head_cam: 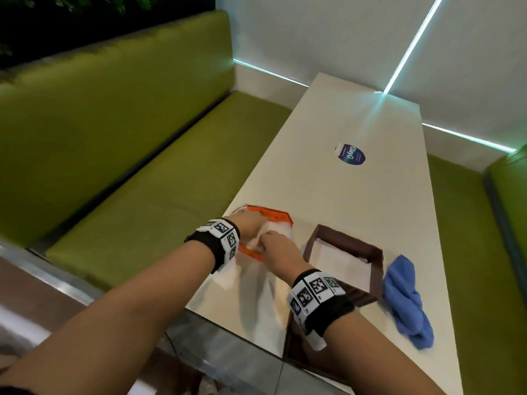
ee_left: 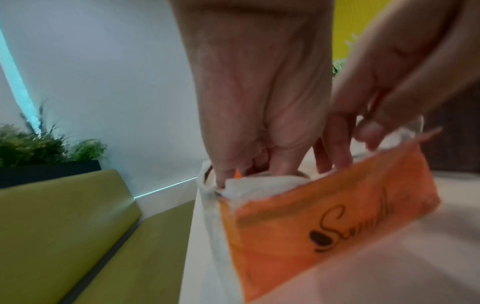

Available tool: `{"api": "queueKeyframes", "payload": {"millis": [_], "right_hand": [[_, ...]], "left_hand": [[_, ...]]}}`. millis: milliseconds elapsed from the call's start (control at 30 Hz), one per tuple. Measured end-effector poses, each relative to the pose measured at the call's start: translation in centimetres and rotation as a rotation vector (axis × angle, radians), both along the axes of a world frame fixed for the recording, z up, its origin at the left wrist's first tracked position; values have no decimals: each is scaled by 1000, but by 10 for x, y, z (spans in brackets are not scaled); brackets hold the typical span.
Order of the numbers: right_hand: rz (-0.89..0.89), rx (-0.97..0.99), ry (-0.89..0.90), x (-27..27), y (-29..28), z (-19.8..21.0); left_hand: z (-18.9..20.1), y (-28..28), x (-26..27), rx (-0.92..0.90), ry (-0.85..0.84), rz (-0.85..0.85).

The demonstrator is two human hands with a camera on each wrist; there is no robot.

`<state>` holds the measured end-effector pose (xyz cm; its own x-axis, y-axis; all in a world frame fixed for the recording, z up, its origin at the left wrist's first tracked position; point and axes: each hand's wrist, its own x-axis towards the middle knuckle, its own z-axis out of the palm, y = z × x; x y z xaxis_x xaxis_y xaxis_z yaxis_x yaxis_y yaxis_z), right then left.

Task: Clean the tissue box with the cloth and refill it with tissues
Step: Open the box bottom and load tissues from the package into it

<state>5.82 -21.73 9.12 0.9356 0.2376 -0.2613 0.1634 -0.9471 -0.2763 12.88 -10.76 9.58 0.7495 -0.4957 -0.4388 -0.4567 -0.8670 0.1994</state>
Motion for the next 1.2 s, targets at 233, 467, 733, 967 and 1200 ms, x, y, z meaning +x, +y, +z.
{"api": "queueKeyframes", "payload": {"millis": [233,467,733,967,1200], "right_hand": [[-44,-61,-19,25,1,2],[-59,-232,290,45,12,6],[-71,-232,374,56,9,10],[-79,-171,356,50,8,8],[-168,-17,272,41,-1,7]], "left_hand": [[6,-1,4,58,-13,-24],[-8,8,3,82,-49,-63],[-15,11,-1,26,-12,-26],[-6,14,5,61,86,23],[5,16,7,71,99,26]]}}
